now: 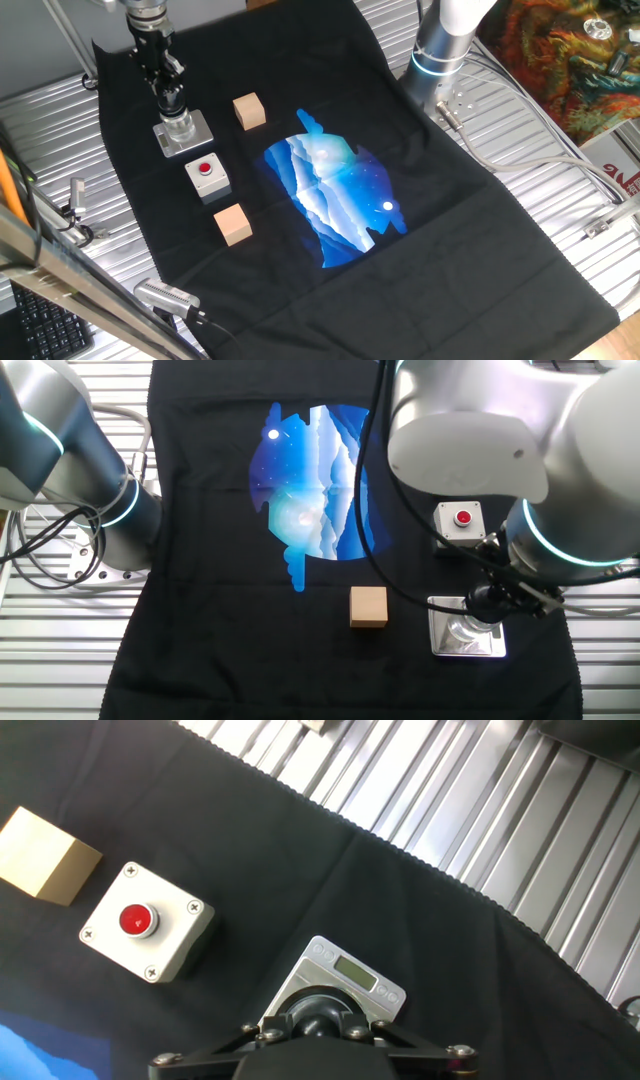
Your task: Screw the lid onto the jar
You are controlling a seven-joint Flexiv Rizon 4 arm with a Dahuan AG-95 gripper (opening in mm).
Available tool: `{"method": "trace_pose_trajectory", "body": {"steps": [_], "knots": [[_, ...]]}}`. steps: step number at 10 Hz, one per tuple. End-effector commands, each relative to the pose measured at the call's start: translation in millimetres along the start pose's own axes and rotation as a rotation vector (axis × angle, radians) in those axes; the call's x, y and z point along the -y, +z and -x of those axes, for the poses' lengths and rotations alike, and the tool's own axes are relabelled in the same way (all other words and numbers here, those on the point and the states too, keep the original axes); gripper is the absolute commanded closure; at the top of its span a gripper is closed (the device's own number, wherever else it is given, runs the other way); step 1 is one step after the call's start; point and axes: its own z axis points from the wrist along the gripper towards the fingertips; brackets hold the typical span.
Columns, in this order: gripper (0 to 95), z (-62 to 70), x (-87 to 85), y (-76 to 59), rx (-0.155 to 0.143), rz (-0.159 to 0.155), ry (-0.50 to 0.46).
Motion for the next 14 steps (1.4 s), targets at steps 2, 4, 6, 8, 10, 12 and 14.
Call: {"method": "trace_pose_trajectory", "body": {"steps": [2,4,6,8,10,12,14], "knots": [[95.0,2.3,1.8,2.5,0.002,0.001,-0.01],[95.0,-0.3,3.0,3.8,0.005,0.003,-0.017],[95.0,-0.3,3.1,3.8,0.007,0.003,-0.02],[95.0,-0.2,3.1,3.8,0.012,0.008,-0.026],[95.0,-0.1,3.1,3.8,0.018,0.012,-0.028],[95.0,0.3,3.1,3.7,0.02,0.013,-0.029],[95.0,0.3,3.1,3.4,0.022,0.012,-0.028]]}}
